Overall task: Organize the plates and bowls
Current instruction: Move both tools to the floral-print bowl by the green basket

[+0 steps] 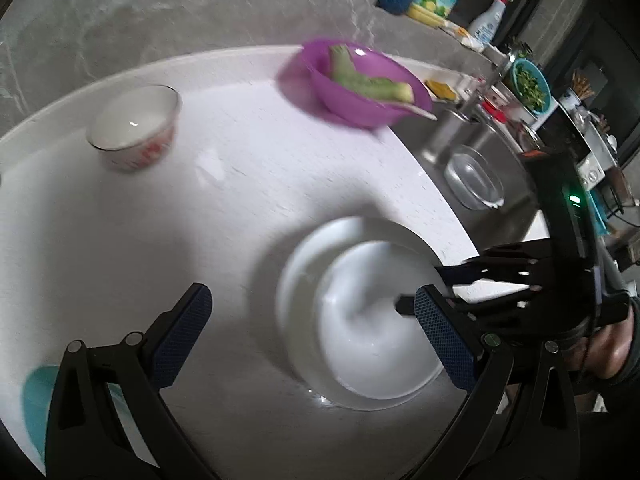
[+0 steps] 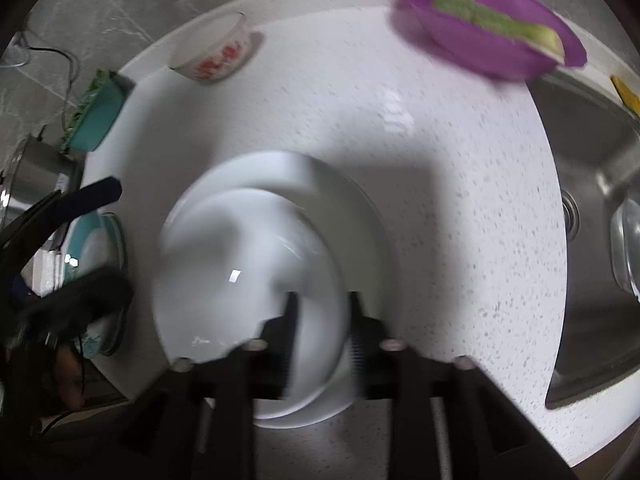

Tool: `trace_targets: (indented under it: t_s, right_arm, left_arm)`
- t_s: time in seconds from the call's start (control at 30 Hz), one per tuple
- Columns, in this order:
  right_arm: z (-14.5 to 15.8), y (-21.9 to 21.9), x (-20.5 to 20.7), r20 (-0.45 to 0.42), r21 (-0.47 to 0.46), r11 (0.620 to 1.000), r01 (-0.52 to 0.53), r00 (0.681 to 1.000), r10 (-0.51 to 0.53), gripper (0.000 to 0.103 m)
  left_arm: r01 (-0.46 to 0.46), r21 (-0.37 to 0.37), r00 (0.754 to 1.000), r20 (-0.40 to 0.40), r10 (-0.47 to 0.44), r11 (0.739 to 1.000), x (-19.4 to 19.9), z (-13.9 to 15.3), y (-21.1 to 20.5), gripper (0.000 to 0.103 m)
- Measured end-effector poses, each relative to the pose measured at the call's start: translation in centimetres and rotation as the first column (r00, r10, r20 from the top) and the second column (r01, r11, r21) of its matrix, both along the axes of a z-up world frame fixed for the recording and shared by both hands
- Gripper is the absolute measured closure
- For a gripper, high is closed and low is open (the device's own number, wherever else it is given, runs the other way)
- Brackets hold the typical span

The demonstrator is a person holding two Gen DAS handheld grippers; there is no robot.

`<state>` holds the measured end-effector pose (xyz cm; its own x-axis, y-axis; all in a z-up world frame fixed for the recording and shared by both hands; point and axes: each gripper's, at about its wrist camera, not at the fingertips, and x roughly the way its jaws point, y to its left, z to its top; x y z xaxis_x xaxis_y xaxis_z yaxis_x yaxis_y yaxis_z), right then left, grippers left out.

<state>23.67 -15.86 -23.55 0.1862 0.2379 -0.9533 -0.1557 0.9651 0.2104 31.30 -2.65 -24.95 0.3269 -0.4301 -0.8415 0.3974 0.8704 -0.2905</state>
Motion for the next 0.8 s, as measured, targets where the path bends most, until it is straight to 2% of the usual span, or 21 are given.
trace_targets:
  t_s: [0.03, 0.1, 0.23, 0.33, 0.4, 0.47, 0.53, 0.6, 0.7, 0.73, 0.8]
  right_arm:
    - [0.6, 0.1, 0.0, 0.011, 0.002, 1.000, -0.006, 1.000, 0.006, 0.029]
    - [2.8, 0.3, 0.0, 0.052, 0.009, 1.000, -0.023, 0.998, 0.023, 0.018]
    - [6.6, 0.4, 2.1, 0.110, 0.066, 0.996, -0.058, 0.993, 0.051, 0.013]
    - [9.6, 1.9, 6.2, 0.190, 0.089, 0.990, -0.111, 0.978, 0.092, 0.000]
    - [10.0, 3.4, 8.9, 0.194, 0.102, 0.985, -0.141, 0.974, 0.119, 0.000]
    - [9.5, 5.2, 12.6, 0.186, 0.103, 0.983, -0.151, 0.974, 0.130, 0.000]
    - [8.2, 6.7, 16.5, 0.151, 0.114, 0.985, -0.132, 0.982, 0.114, 0.000]
    - [6.6, 7.4, 20.3, 0.094, 0.109, 0.993, -0.052, 0.995, 0.042, 0.003]
    - [3.9, 7.9, 24.0, 0.042, 0.150, 0.988, 0.030, 0.998, -0.037, 0.011]
    - [3.1, 8.4, 24.8, 0.027, 0.141, 0.989, 0.041, 0.999, -0.045, 0.015]
    - [1.4, 9.2, 25.8, -0.005, 0.137, 0.990, 0.041, 0.999, -0.041, 0.016]
  left_arm:
    - [-0.017, -0.009, 1.000, -0.012, 0.017, 1.000, 0.4, 0.6, 0.8, 0.000]
    - [-0.057, -0.015, 0.998, -0.037, 0.057, 0.998, 1.4, 1.7, 3.0, 0.000]
    - [-0.166, 0.029, 0.979, -0.117, 0.168, 0.986, 4.9, 3.0, 7.5, 0.000]
    - [-0.232, 0.108, 0.968, -0.067, 0.240, 0.967, 8.4, 4.1, 10.9, 0.000]
    - [-0.267, 0.149, 0.959, -0.054, 0.277, 0.952, 11.1, 3.9, 12.8, 0.000]
    - [-0.298, 0.162, 0.945, -0.085, 0.314, 0.941, 14.4, 2.7, 14.5, 0.000]
    - [-0.341, 0.227, 0.929, -0.069, 0.364, 0.912, 17.6, 1.4, 15.6, 0.000]
    - [-0.357, 0.260, 0.923, -0.048, 0.381, 0.897, 19.7, 0.4, 16.2, 0.001]
    - [-0.353, 0.209, 0.923, -0.081, 0.376, 0.912, 21.5, -1.2, 16.2, 0.002]
    - [-0.338, 0.207, 0.928, -0.089, 0.362, 0.918, 21.9, -1.9, 16.0, 0.002]
    - [-0.312, 0.216, 0.932, -0.121, 0.343, 0.925, 22.6, -3.6, 15.8, 0.002]
